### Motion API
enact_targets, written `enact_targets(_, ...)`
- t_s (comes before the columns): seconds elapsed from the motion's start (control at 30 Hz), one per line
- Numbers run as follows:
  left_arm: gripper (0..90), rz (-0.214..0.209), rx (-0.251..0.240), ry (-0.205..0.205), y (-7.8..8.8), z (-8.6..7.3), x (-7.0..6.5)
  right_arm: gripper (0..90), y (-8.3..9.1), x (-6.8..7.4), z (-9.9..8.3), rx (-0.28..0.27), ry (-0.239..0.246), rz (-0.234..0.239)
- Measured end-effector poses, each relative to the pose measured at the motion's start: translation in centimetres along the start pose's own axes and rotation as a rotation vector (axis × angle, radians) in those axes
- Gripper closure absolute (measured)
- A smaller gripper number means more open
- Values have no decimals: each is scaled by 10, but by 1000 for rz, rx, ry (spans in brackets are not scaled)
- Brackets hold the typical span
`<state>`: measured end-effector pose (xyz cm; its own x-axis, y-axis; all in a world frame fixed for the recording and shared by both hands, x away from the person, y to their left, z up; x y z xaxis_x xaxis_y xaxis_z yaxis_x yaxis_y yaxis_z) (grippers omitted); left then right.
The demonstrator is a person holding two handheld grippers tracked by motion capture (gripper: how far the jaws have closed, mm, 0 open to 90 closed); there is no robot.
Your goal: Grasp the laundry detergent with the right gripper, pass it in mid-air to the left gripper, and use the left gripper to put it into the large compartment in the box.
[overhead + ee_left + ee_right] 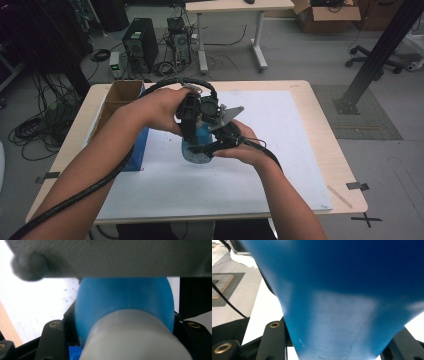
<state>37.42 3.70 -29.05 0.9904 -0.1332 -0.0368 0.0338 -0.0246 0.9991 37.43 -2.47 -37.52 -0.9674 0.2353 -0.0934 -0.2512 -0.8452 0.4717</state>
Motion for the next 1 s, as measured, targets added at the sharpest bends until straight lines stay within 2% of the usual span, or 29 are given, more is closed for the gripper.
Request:
enact_targets(0.07,387,-1,10,6,1,1,-1,460,1,0,0,-10,11,-2)
enact_targets(0.1,388,-4,18,19,1,1,-2,458,2,5,2,-19,-28,28)
enact_targets(0.13,388,-5,35,28,3,3,-4,454,2,1,1,-19,19,6)
enact_targets(0.17,389,-3,36,28,4,4,-5,452,2,0,0,-25,41,-3)
enact_targets(0.2,390,-4,36,33,5,5,-6,450,3,6,2,-38,-3,25)
enact_targets(0.23,390,-4,36,33,5,5,-6,450,3,6,2,-38,-3,25)
enact_targets(0.27,391,-6,33,38,7,5,-6,438,4,5,3,-50,-3,1)
enact_targets(0.3,391,-18,39,56,11,3,-4,403,4,4,4,-69,6,-3)
enact_targets(0.33,391,-14,32,57,12,2,-4,355,5,4,4,-75,-2,-4)
enact_targets(0.43,392,-7,34,49,15,2,-4,336,8,3,5,-86,-5,-19)
enact_targets(0.47,392,-1,44,45,16,3,-4,274,10,4,6,-112,-53,-17)
enact_targets(0.53,392,0,43,44,15,3,-4,273,11,3,5,-114,-56,-19)
enact_targets(0.6,392,-6,46,45,15,4,-4,223,11,0,2,-116,-43,-34)
enact_targets(0.63,392,-7,49,46,15,4,-4,227,12,1,2,-122,-68,-25)
enact_targets(0.67,392,-7,48,48,15,5,-4,219,12,1,1,-123,-62,-24)
enact_targets(0.7,392,-15,41,56,14,5,-3,181,12,1,-1,-133,-78,-17)
enact_targets(0.83,392,-24,44,77,13,3,-1,130,13,2,-4,-139,-98,-9)
enact_targets(0.9,392,-24,55,83,14,3,0,103,15,2,-5,-152,-96,0)
enact_targets(1.0,392,-23,52,93,15,3,0,39,17,2,-4,-178,-106,-14)
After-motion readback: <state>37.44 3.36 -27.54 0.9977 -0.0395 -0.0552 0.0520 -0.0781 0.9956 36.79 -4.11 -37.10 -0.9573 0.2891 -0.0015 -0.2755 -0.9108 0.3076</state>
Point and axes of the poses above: each handheld gripper's, and its own axes: y roughly backward along the jaws, z roughly out of its top, x roughly to its left, the point moved 5 cm from there along -y, roughly forward along the jaws, and after that the axes turned 7 degrees about -z, right-handed, at the moved point
